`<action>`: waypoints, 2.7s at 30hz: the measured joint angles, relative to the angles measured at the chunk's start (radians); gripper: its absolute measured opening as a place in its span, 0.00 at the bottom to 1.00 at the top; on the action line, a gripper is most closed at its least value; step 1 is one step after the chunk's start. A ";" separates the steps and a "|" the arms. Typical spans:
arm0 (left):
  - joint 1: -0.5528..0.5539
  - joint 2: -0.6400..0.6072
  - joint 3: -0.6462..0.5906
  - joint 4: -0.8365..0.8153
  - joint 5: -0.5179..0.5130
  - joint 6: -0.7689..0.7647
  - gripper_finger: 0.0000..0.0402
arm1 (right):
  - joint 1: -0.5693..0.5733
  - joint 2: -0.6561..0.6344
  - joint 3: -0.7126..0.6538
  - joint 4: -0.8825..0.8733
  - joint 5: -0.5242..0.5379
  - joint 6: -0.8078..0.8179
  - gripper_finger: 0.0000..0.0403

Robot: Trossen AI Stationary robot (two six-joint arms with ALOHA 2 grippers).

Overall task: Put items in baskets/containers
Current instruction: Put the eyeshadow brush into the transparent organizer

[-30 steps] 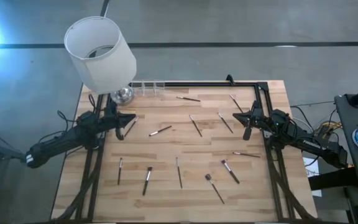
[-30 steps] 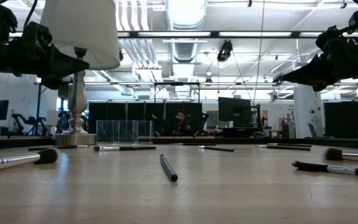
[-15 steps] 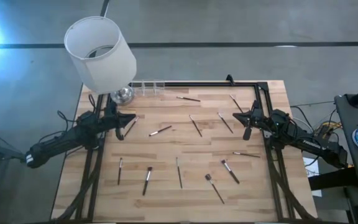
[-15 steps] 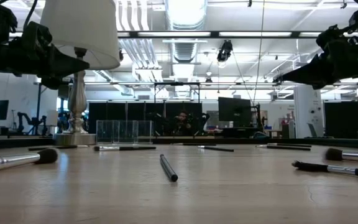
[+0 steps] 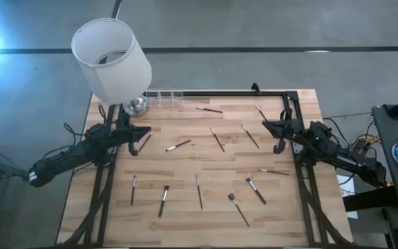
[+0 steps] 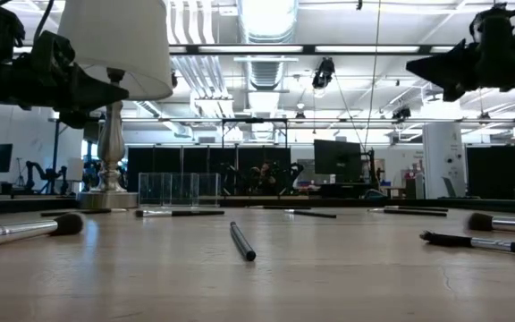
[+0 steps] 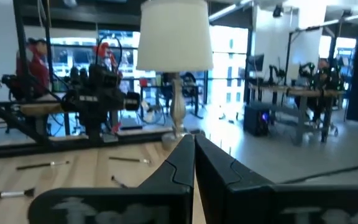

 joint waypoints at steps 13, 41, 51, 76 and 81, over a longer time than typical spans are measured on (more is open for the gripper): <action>0.000 0.000 0.000 0.011 0.000 0.000 0.00 | 0.000 0.001 0.000 0.038 0.006 0.096 0.02; 0.000 0.023 -0.001 -0.005 -0.028 -0.041 0.00 | 0.000 0.461 0.102 0.030 0.140 0.110 0.02; 0.000 0.023 -0.003 0.121 0.147 -0.100 0.00 | 0.000 0.835 0.219 0.034 0.175 0.146 0.02; 0.000 0.023 -0.005 0.203 0.242 -0.194 0.00 | 0.000 1.066 0.359 -0.009 0.175 0.238 0.02; 0.000 0.023 -0.005 0.205 0.455 -0.125 0.00 | 0.000 1.066 0.387 -0.120 0.175 0.258 0.02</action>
